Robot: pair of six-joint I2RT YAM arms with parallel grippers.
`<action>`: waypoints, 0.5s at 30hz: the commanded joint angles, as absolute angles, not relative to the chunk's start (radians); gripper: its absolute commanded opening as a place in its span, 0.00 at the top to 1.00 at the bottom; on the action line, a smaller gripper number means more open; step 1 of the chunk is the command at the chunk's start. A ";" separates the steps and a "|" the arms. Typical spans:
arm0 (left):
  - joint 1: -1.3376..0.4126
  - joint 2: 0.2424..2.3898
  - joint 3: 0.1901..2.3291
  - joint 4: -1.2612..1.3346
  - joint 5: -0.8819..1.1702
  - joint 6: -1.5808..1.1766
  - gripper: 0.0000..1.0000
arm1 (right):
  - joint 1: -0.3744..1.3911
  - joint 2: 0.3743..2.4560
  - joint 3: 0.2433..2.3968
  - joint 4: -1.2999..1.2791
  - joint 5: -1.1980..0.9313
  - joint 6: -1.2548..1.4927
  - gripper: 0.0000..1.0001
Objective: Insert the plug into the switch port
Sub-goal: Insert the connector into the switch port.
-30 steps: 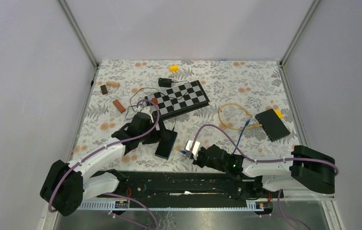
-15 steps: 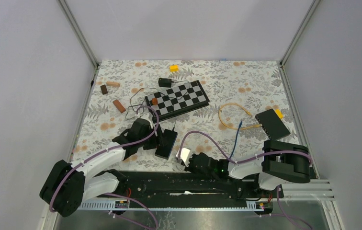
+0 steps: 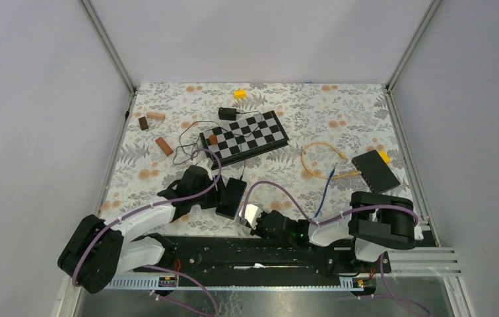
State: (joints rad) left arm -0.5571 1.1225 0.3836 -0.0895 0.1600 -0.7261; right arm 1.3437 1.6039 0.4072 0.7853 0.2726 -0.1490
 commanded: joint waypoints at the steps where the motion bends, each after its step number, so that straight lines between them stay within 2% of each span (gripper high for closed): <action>1: -0.555 1.153 0.383 -0.026 0.186 -0.686 0.39 | 1.350 1.621 0.427 0.874 0.315 -0.163 1.00; 15: -0.555 1.206 0.391 -0.003 0.198 -0.659 0.42 | 1.334 1.635 0.430 0.876 0.359 -0.150 1.00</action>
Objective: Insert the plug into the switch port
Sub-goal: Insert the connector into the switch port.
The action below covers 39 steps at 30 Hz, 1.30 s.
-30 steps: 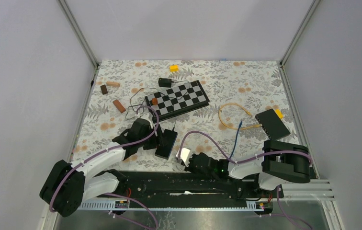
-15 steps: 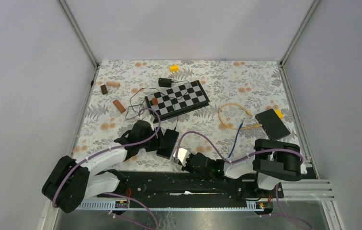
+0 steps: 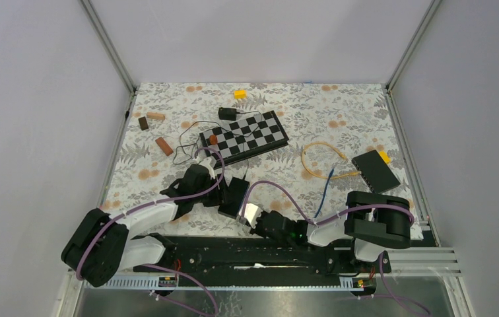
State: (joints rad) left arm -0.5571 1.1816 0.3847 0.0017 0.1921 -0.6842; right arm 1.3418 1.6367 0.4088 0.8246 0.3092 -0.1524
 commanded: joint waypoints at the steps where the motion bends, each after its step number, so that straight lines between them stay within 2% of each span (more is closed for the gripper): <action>1: -0.555 1.209 0.392 -0.002 0.199 -0.658 0.42 | 1.332 1.636 0.430 0.875 0.360 -0.151 1.00; 25: -0.555 1.247 0.390 0.053 0.218 -0.659 0.46 | 1.312 1.643 0.462 0.868 0.290 -0.181 1.00; 39: -0.555 1.255 0.388 0.056 0.227 -0.657 0.48 | 1.311 1.644 0.464 0.870 0.456 -0.165 1.00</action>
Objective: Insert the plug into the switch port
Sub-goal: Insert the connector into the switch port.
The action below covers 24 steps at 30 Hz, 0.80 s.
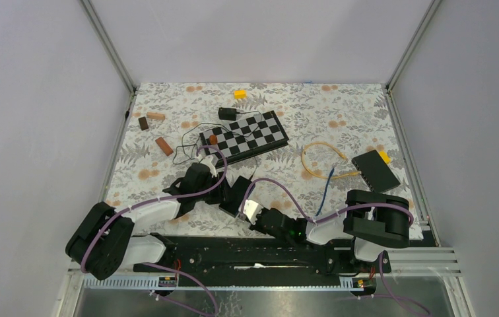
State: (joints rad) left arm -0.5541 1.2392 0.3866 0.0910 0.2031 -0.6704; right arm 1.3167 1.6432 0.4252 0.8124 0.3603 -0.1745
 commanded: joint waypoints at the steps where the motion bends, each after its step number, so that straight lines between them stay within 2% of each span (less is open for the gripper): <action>1: -0.555 1.256 0.389 0.056 0.227 -0.658 0.48 | 1.312 1.644 0.462 0.870 0.454 -0.161 1.00; 24: -0.555 1.256 0.377 0.059 0.263 -0.668 0.53 | 1.312 1.674 0.493 0.873 0.472 -0.089 1.00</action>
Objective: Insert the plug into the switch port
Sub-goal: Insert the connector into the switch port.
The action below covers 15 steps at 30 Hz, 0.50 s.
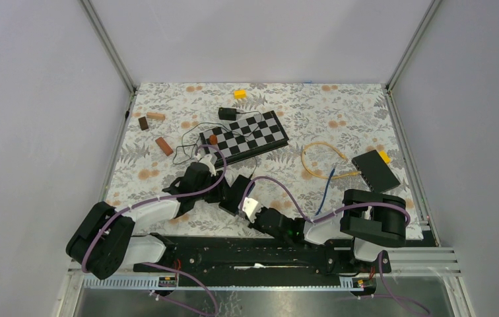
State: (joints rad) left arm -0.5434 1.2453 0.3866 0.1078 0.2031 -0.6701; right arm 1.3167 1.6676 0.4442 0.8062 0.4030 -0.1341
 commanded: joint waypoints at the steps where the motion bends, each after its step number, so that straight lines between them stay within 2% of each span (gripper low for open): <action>1: -0.555 1.252 0.372 0.059 0.266 -0.671 0.53 | 1.312 1.675 0.492 0.873 0.478 -0.076 1.00; 8: -0.561 1.216 0.317 0.068 0.280 -0.701 0.47 | 1.312 1.675 0.482 0.876 0.492 -0.031 1.00; 15: -0.591 1.217 0.303 0.086 0.273 -0.713 0.47 | 1.312 1.676 0.481 0.874 0.478 -0.029 1.00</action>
